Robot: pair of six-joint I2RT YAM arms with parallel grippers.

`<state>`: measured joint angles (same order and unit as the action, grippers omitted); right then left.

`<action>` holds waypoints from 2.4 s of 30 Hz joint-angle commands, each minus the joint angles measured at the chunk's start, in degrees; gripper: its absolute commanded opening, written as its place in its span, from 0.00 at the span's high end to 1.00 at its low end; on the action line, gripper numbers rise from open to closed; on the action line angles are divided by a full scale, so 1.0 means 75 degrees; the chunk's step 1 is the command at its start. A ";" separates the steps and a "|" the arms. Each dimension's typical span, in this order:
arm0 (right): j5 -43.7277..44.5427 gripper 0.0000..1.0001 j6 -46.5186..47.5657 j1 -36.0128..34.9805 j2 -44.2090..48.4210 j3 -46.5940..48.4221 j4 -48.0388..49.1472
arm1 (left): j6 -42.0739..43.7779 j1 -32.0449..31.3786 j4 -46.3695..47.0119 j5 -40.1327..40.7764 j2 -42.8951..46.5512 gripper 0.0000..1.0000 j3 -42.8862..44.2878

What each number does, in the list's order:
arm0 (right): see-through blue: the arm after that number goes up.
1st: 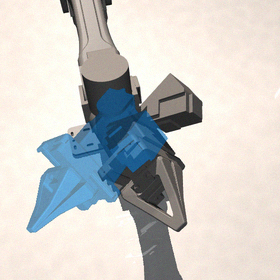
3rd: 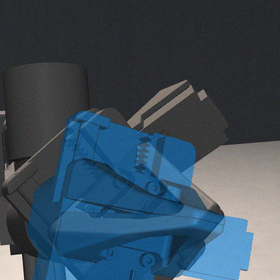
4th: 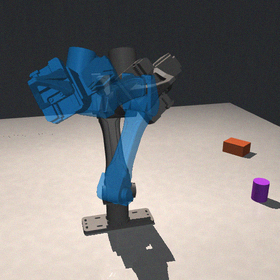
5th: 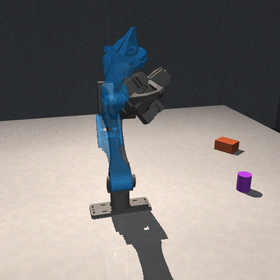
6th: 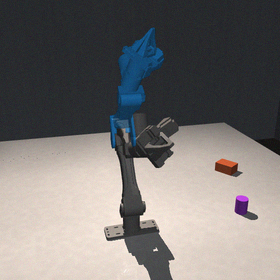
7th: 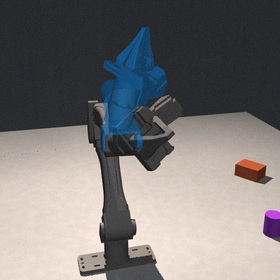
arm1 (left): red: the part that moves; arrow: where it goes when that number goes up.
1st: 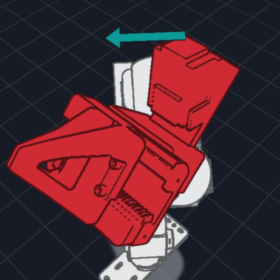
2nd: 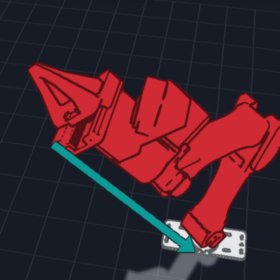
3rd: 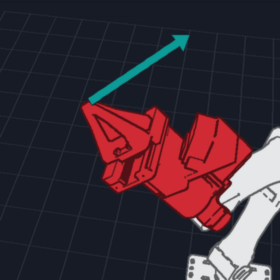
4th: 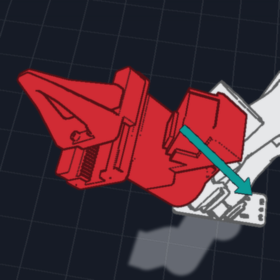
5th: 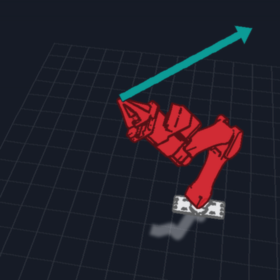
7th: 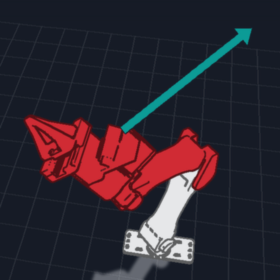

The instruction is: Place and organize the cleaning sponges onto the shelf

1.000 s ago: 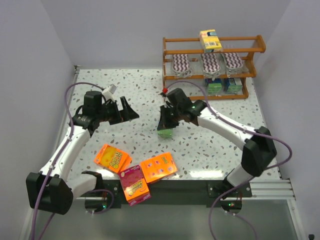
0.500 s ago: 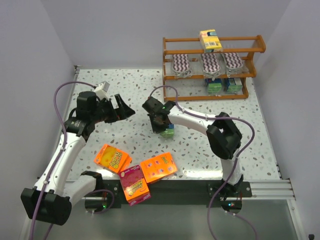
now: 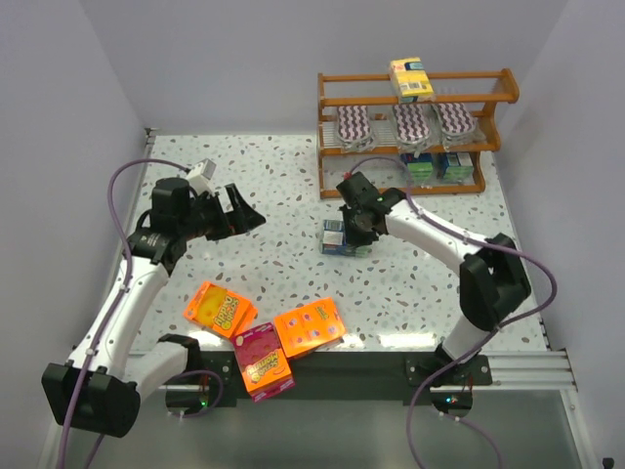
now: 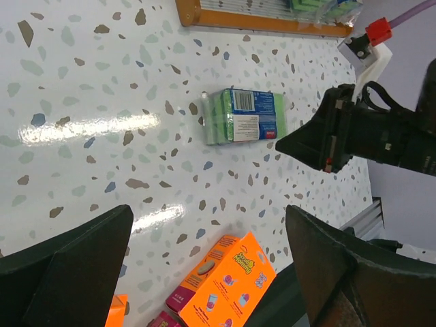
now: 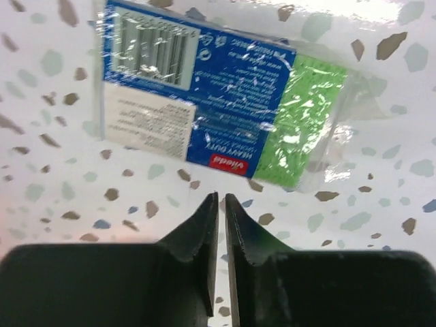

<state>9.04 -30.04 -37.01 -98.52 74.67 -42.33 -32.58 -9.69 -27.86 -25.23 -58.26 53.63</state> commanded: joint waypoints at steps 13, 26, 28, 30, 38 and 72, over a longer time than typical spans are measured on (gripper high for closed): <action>-0.1193 0.46 0.0267 0.1676 0.1945 -0.0957 0.0697 | -0.0180 0.0074 0.0491 -0.0421 -0.0248 0.00 -0.0072; -0.3195 0.46 -0.0119 0.2427 0.0516 -0.1073 0.2184 | -0.0074 0.0074 0.0409 -0.0456 -0.0447 0.00 0.0057; -0.3349 0.50 -0.0295 0.2439 0.0235 -0.1225 0.2478 | -0.0051 0.0074 0.0410 -0.0456 -0.0470 0.00 0.0057; -0.3431 0.55 -0.0423 0.2474 0.0024 -0.1319 0.2748 | -0.0028 0.0062 0.0409 -0.0456 -0.0505 0.00 0.0068; -0.4193 0.99 -0.0717 0.3035 0.0151 -0.1906 0.3148 | 0.0125 0.0074 0.0269 -0.0362 -0.0459 0.00 0.0010; -0.1722 1.00 -0.6786 0.4022 0.0574 -0.1977 0.5901 | 0.0523 0.0132 0.0328 -0.0655 -0.1173 0.00 0.0350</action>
<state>-9.45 -74.72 -5.82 -92.68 60.03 -4.51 -30.33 -9.37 -27.07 -28.75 -66.63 53.58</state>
